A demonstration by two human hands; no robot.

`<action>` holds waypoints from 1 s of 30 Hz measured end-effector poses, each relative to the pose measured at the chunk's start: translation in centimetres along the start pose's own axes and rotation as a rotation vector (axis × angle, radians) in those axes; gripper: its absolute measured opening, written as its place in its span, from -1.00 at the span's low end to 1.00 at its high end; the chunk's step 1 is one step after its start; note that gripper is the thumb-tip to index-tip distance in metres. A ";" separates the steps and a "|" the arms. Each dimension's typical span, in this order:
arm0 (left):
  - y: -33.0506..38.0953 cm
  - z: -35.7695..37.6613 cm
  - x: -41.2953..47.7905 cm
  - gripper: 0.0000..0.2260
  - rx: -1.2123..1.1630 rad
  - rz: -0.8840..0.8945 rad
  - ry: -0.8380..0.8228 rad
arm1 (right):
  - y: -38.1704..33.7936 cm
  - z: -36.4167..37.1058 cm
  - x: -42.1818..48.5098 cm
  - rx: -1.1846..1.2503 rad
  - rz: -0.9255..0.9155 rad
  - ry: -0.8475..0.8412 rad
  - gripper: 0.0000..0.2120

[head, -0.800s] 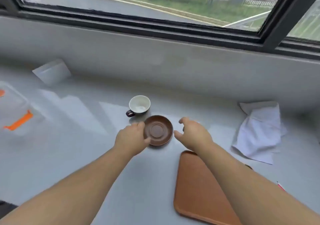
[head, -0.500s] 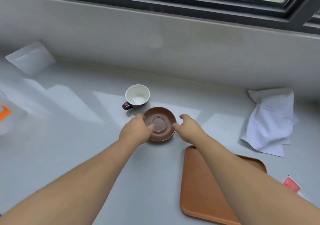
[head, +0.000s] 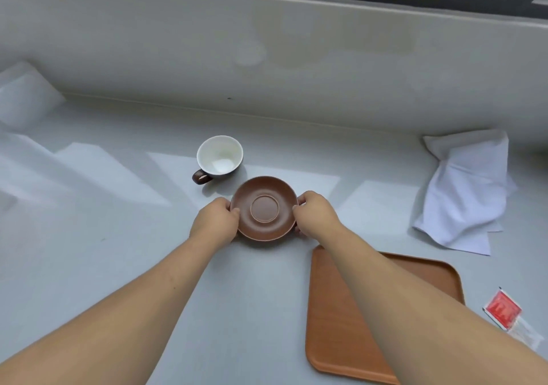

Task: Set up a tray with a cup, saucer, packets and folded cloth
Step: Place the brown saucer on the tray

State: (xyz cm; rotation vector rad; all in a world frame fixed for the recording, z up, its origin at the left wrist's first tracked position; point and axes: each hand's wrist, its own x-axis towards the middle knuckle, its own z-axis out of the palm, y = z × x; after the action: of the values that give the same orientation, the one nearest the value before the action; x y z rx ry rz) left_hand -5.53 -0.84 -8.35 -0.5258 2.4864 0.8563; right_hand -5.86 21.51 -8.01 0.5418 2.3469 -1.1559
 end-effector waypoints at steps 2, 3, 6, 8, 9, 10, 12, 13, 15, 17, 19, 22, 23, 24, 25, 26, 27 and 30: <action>0.4 0.3 -0.9 -0.80 -0.050 0.011 -0.008 | 0.7 -1.0 -0.6 0.009 -0.001 0.022 -0.85; 0.8 0.5 -1.4 -0.80 -0.079 0.023 -0.015 | 1.2 -1.7 -1.0 0.019 0.006 0.034 -0.86; 2.5 1.4 -3.3 -0.78 -0.133 0.066 -0.038 | 2.7 -4.1 -2.8 0.066 0.041 0.060 -0.88; 3.9 2.2 -4.7 -0.78 -0.104 0.099 -0.047 | 4.0 -5.7 -4.0 0.072 0.055 0.075 -0.90; 4.6 2.6 -5.4 -0.78 -0.080 0.117 -0.050 | 4.7 -6.5 -4.6 0.067 0.054 0.083 -0.89; 5.3 3.2 -6.1 -0.78 -0.061 0.133 -0.055 | 5.5 -7.4 -5.1 0.064 0.053 0.090 -0.89; 6.5 4.3 -7.6 -0.79 -0.043 0.150 -0.073 | 7.0 -8.8 -6.2 0.074 0.057 0.099 -0.89; 7.0 4.9 -8.3 -0.79 -0.036 0.154 -0.084 | 7.7 -9.5 -6.7 0.080 0.062 0.104 -0.90; 7.9 6.1 -9.7 -0.78 -0.017 0.164 -0.101 | 9.2 -10.7 -7.7 0.084 0.072 0.118 -0.91; 8.7 7.3 -10.8 -0.77 -0.003 0.177 -0.115 | 10.7 -11.8 -8.6 0.084 0.084 0.126 -0.92; 9.4 8.4 -11.8 -0.76 0.023 0.189 -0.122 | 12.1 -12.7 -9.3 0.090 0.101 0.134 -0.92; 10.1 10.0 -13.3 -0.74 0.056 0.201 -0.133 | 14.2 -13.7 -10.4 0.079 0.128 0.156 -0.92; 10.3 10.5 -13.7 -0.74 0.065 0.205 -0.138 | 14.9 -14.0 -10.7 0.071 0.134 0.159 -0.92; 10.4 11.0 -14.1 -0.74 0.071 0.209 -0.142 | 15.5 -14.2 -11.0 0.070 0.136 0.156 -0.92; 10.5 11.4 -14.5 -0.74 0.076 0.210 -0.148 | 16.1 -14.3 -11.2 0.079 0.134 0.149 -0.93; 10.5 11.7 -14.9 -0.74 0.080 0.211 -0.154 | 16.6 -14.5 -11.5 0.090 0.130 0.144 -0.93; 10.5 12.1 -15.2 -0.74 0.082 0.211 -0.162 | 17.1 -14.6 -11.6 0.091 0.126 0.141 -0.93; 10.4 13.1 -16.1 -0.74 0.091 0.225 -0.177 | 18.3 -14.9 -12.2 0.071 0.116 0.126 -0.92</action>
State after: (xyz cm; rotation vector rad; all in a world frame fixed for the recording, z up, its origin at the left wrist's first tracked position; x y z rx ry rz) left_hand 6.53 18.53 -4.09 -0.1341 2.4363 0.8288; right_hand 10.36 42.30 -4.64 0.7859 2.3505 -1.1861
